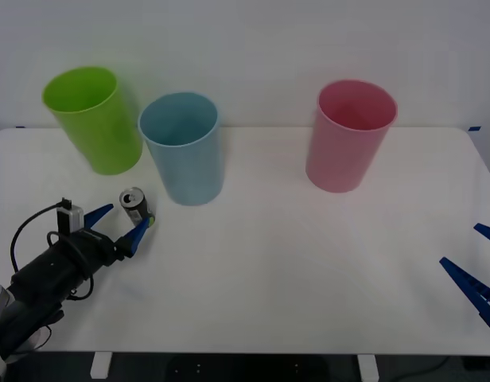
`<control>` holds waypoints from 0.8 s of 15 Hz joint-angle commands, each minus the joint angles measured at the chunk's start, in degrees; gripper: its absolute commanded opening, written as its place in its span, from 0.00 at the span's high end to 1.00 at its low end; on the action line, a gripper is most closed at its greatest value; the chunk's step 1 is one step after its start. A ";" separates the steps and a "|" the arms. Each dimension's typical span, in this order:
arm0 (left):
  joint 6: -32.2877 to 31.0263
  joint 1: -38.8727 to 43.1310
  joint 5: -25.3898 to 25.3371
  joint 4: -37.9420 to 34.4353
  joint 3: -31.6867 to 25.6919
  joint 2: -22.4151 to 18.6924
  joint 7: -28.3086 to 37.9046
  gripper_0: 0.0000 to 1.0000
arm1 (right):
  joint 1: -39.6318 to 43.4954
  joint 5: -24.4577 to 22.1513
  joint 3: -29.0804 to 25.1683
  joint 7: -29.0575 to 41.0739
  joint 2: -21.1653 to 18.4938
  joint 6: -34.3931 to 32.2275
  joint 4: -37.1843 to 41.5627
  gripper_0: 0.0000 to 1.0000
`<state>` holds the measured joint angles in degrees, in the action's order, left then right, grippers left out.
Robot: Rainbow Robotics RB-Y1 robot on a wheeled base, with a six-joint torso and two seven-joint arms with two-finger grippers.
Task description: Grasp the object on the table and drop it into the matching bin: aluminum can to the light blue bin, PET bottle to the pink bin.
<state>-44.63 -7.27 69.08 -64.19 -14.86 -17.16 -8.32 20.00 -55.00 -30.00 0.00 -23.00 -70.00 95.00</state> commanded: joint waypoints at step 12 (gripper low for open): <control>1.91 -7.58 2.20 8.29 1.42 0.20 -1.62 0.00 | 0.00 0.00 0.00 0.00 0.00 0.00 0.00 0.00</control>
<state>-42.70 -14.76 71.28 -55.97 -13.63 -16.98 -9.86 20.00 -55.00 -30.00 0.00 -23.00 -70.00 95.00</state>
